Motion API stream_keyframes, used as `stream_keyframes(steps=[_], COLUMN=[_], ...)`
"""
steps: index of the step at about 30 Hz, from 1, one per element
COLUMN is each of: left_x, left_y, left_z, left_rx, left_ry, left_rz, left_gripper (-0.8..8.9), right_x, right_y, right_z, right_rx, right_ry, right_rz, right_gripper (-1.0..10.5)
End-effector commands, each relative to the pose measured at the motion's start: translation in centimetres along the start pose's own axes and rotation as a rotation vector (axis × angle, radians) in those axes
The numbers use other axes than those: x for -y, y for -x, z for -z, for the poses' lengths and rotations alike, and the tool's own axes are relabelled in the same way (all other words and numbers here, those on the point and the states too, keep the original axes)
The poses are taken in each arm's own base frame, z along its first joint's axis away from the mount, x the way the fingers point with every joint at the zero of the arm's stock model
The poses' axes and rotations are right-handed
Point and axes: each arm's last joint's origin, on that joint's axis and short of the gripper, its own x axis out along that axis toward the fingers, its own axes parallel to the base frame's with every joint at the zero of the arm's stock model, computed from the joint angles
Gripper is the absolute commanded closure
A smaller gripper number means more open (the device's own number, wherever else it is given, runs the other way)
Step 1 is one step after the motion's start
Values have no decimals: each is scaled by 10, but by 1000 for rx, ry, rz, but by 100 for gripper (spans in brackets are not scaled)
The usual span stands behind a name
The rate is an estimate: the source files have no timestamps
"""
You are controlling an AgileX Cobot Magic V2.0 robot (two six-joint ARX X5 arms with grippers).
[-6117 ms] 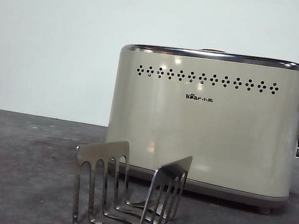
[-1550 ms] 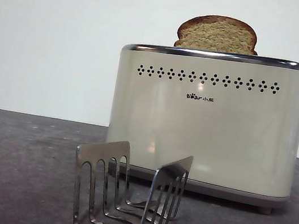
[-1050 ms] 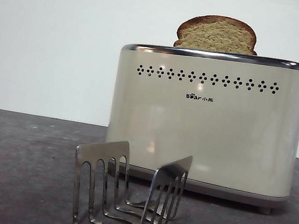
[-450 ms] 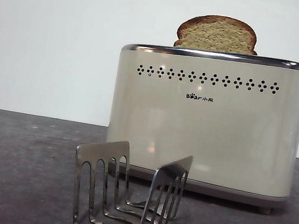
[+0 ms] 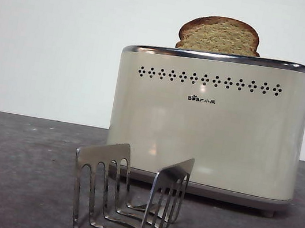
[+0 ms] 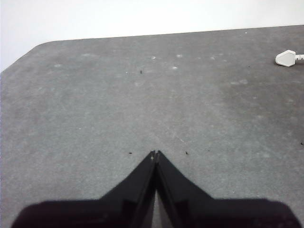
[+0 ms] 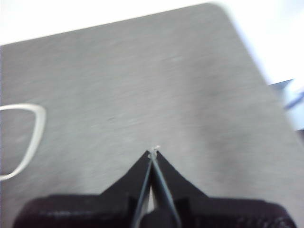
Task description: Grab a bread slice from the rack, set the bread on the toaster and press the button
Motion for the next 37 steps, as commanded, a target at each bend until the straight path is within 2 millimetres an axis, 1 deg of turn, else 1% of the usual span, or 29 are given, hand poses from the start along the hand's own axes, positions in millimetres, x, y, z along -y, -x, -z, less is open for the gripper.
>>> stream_keyframes(steps=[1, 3, 5, 6, 8, 9, 11, 12, 14, 15, 18, 21, 27, 32, 37], left_x=[0, 0, 0, 0, 0, 0, 0, 0, 0, 0, 0, 0, 0, 0, 0], left_y=[-1, -1, -2, -2, -2, -2, -2, -2, -2, -2, -2, -2, -2, -2, -2], left_z=[3, 3, 3, 3, 3, 3, 3, 3, 3, 3, 3, 4, 4, 4, 4], left_rx=[-2, -7, -12, -12, -12, -12, -12, -13, -13, -13, -14, -15, -15, -15, -19], left_ry=[6, 6, 6, 6, 6, 6, 6, 6, 6, 6, 6, 6, 6, 6, 5], left_rz=[-2, -2, -1, -1, -1, -1, -1, -1, -1, -1, -1, -2, -1, -1, -1], left_gripper=[817, 817, 817, 817, 817, 817, 817, 817, 817, 817, 817, 817, 817, 817, 817], right_x=[-10, -14, -13, -13, -11, -9, -6, -4, -1, 0, 1, 0, -1, 0, 0], right_y=[36, 60, 81, 86, 91, 90, 85, 78, 67, 58, 37, 22, 5, 2, 2], right_z=[17, 44, 83, 96, 128, 150, 183, 206, 238, 258, 297, 318, 336, 343, 343], right_rx=[123, 269, 417, 456, 511, 540, 589, 614, 647, 657, 641, 623, 562, 495, 493], right_ry=[23, 28, 24, 23, 22, 23, 34, 45, 55, 52, 64, 79, 90, 136, 133], right_rz=[-7, -43, -75, -88, -109, -119, -117, -114, -115, -116, -149, -189, -194, -169, -171], right_gripper=[946, 946, 946, 946, 946, 946, 946, 946, 946, 946, 946, 946, 946, 946, 946])
